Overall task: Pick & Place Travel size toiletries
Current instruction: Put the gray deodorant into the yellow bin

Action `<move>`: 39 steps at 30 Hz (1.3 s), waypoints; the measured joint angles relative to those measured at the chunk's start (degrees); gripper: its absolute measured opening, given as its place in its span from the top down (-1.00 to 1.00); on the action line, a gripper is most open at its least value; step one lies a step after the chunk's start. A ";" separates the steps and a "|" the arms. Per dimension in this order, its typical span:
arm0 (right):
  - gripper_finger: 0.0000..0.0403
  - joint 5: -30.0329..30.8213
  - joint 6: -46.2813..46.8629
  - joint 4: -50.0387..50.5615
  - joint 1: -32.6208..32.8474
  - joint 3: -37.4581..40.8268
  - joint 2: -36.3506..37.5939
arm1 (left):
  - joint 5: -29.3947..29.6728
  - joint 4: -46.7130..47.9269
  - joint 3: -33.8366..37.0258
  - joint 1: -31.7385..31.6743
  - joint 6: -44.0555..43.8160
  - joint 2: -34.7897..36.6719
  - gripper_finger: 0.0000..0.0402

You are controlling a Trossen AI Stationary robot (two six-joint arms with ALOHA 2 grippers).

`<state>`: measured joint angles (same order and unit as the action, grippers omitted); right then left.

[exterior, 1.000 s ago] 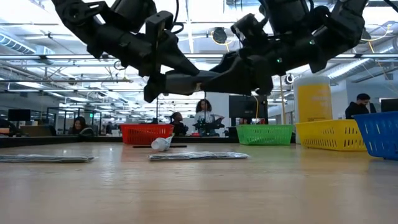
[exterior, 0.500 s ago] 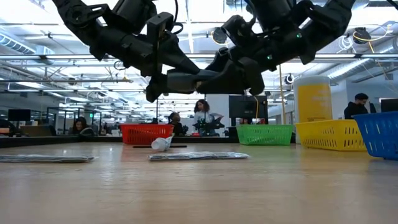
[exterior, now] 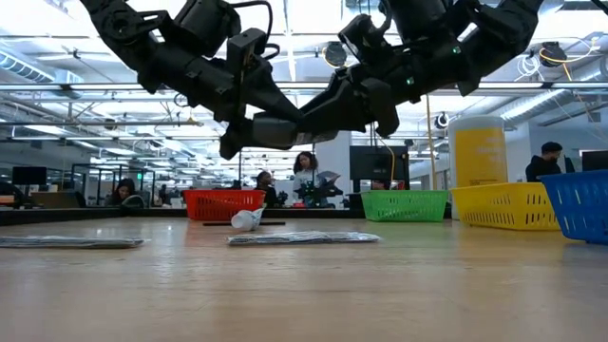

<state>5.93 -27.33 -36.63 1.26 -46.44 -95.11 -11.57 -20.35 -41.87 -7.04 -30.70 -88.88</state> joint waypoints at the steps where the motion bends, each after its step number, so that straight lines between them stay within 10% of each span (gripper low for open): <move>1: 0.16 -0.13 0.00 0.13 0.00 0.00 -0.02 | 0.09 0.12 0.00 -0.05 -0.02 0.02 -0.12; 17: 0.98 -0.19 6.84 6.43 -0.02 0.06 -0.07 | -3.41 -3.89 0.02 -2.06 5.08 0.06 -0.53; 31: 0.96 -0.50 10.24 9.38 -0.04 0.04 -0.07 | -0.13 0.64 0.02 -2.22 8.10 0.07 -0.75; 39: 0.55 -25.38 10.99 13.28 -1.97 0.06 -0.60 | 12.17 8.63 1.78 1.99 7.62 0.07 -0.75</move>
<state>-19.45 -16.34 -23.35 -0.72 -46.38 -95.71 0.60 -11.73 -40.09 -5.05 -23.08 -88.82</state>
